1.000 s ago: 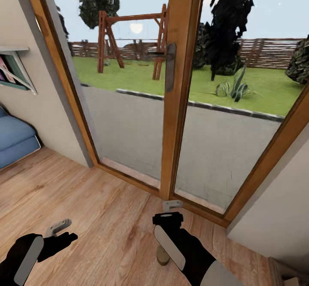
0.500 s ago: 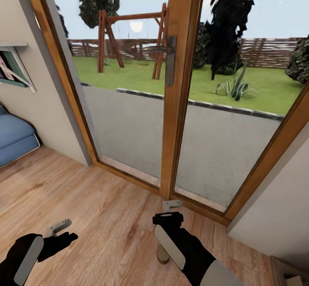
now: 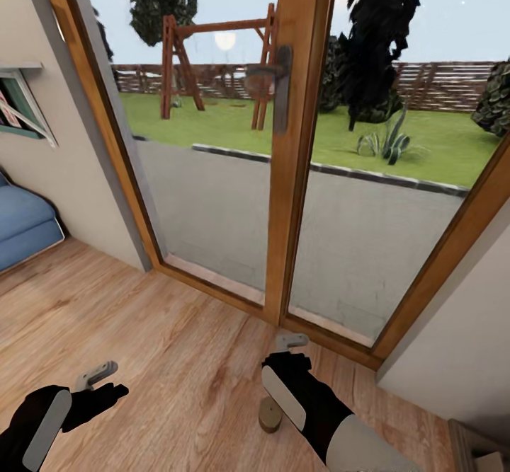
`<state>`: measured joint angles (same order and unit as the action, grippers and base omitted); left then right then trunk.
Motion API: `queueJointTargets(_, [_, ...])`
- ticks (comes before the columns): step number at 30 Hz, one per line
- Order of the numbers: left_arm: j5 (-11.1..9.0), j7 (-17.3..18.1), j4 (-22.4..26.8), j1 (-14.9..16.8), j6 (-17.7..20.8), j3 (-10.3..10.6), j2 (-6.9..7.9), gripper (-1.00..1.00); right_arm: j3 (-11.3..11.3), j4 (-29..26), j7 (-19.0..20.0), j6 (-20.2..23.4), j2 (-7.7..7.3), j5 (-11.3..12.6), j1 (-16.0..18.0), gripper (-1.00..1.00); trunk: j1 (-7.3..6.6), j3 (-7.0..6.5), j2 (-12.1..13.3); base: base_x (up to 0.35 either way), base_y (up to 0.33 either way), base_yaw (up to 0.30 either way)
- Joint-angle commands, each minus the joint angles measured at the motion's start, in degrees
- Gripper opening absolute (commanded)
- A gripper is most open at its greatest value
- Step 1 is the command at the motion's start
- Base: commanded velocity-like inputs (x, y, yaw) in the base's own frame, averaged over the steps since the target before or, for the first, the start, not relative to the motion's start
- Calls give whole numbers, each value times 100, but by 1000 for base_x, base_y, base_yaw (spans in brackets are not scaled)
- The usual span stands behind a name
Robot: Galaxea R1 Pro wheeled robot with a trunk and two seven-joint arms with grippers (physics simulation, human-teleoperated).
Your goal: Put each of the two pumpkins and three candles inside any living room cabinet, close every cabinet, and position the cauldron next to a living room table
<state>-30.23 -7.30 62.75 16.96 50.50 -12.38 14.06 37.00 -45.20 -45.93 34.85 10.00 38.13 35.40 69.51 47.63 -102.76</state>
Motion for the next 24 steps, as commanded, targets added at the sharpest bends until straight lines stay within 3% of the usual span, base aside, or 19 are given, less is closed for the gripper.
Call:
queueJointTargets(1, [0,0,0,0,2,-1,0,100,-6,14,27,-10,0,-5,8,100,23,18,-42,0,0,0])
queueJointTargets(19, [-9,1,93,0,45,-1,-6,100,-120,20,68,-52,0,7,11,100,418,342,-764,0,0,0])
queueJointTargets(24, [-19,1,367,0,86,3,-36,100,-123,60,453,-26,0,10,24,100,528,431,-964,0,0,0])
